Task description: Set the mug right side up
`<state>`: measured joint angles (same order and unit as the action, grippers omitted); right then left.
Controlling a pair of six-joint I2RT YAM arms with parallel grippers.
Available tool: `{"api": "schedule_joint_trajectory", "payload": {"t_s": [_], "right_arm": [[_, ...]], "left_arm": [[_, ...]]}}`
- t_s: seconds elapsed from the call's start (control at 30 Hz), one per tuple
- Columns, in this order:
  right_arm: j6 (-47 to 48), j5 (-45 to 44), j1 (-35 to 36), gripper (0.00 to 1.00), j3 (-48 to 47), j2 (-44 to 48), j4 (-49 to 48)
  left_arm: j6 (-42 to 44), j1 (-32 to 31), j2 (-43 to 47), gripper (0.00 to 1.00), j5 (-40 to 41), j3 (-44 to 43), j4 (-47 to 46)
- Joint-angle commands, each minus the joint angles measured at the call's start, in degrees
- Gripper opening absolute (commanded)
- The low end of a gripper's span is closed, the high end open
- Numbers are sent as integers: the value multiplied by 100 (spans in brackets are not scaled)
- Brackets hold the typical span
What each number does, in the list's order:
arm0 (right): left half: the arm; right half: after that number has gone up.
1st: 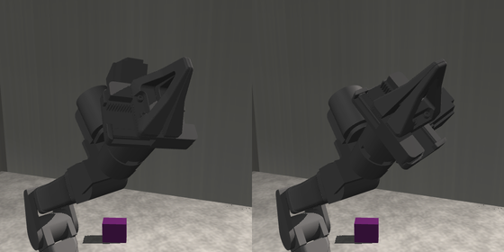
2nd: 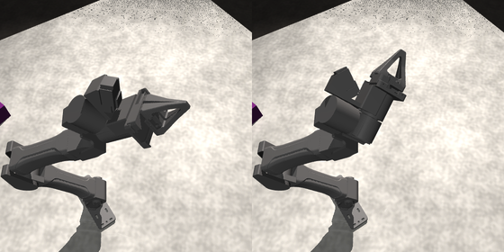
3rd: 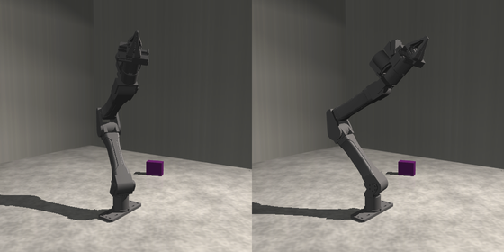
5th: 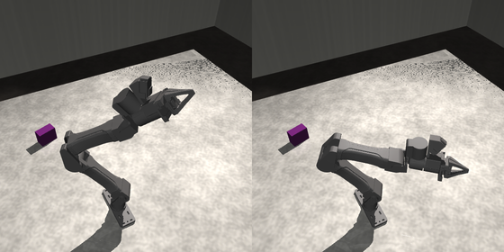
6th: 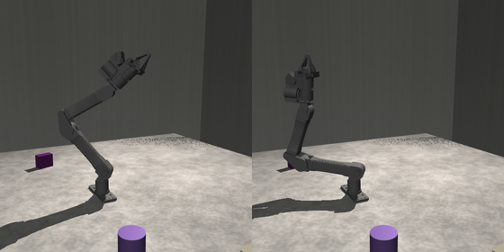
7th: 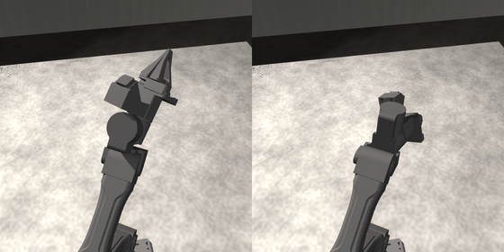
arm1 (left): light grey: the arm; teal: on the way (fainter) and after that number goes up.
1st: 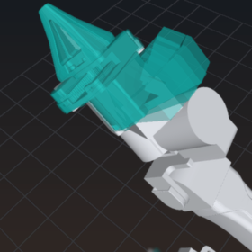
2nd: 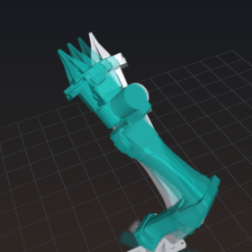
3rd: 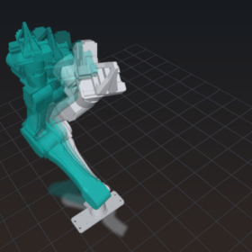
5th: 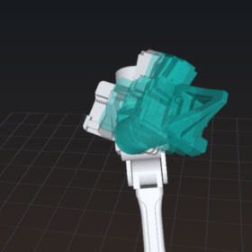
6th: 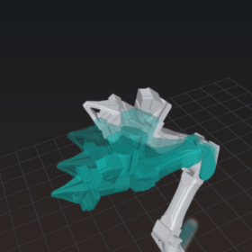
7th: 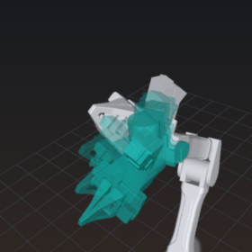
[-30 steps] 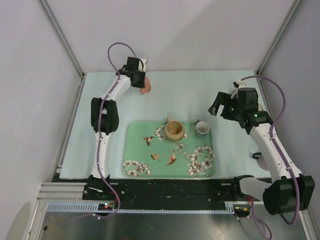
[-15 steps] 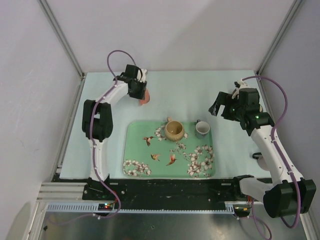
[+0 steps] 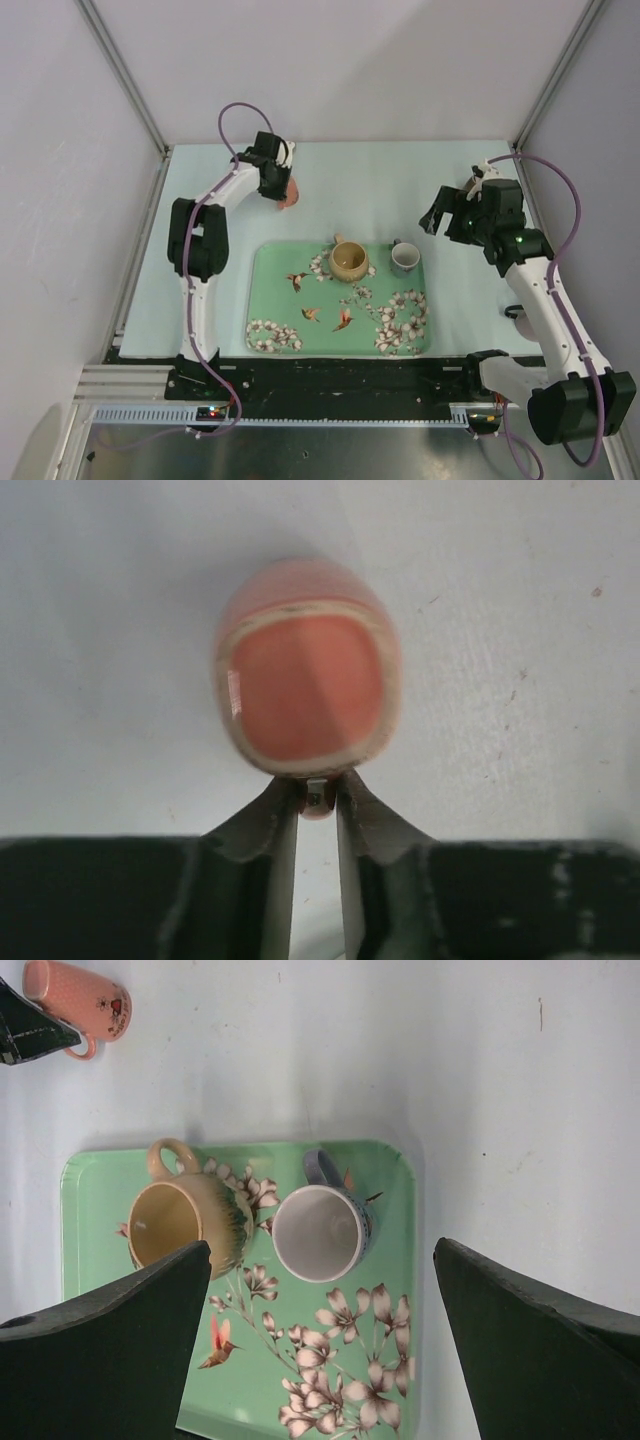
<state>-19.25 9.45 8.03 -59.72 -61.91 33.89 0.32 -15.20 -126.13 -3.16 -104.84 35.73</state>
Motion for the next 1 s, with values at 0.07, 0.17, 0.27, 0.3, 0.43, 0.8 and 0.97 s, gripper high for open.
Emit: {"api": "schedule_joint_trajectory", "payload": {"t_s": [0.07,0.17,0.27,0.3,0.43,0.8,0.97], "right_arm": [[71,-96,-21,100,-246,305,16],[25,-53,-27,100,-250,384,1],[-161,232,6,100,-250,398,-115],[-243,390,67,100,-250,372,-236],[-642,695,613,100,-250,224,-1029],[-3430,1878,1441,100,-626,-1113,-5103],[-4087,1736,1426,98,-786,-1484,-5538]], "left_arm": [[12,-66,-81,4,-42,-179,-74],[-203,22,156,1,-473,-113,-79],[-554,138,546,0,-1447,-196,-81],[-693,170,708,0,-1708,-270,-77],[-1064,203,1289,0,-2723,-517,-77],[-2101,-37,2732,0,-5081,-554,-81],[-2298,-255,3076,0,-5299,-678,-78]]}}
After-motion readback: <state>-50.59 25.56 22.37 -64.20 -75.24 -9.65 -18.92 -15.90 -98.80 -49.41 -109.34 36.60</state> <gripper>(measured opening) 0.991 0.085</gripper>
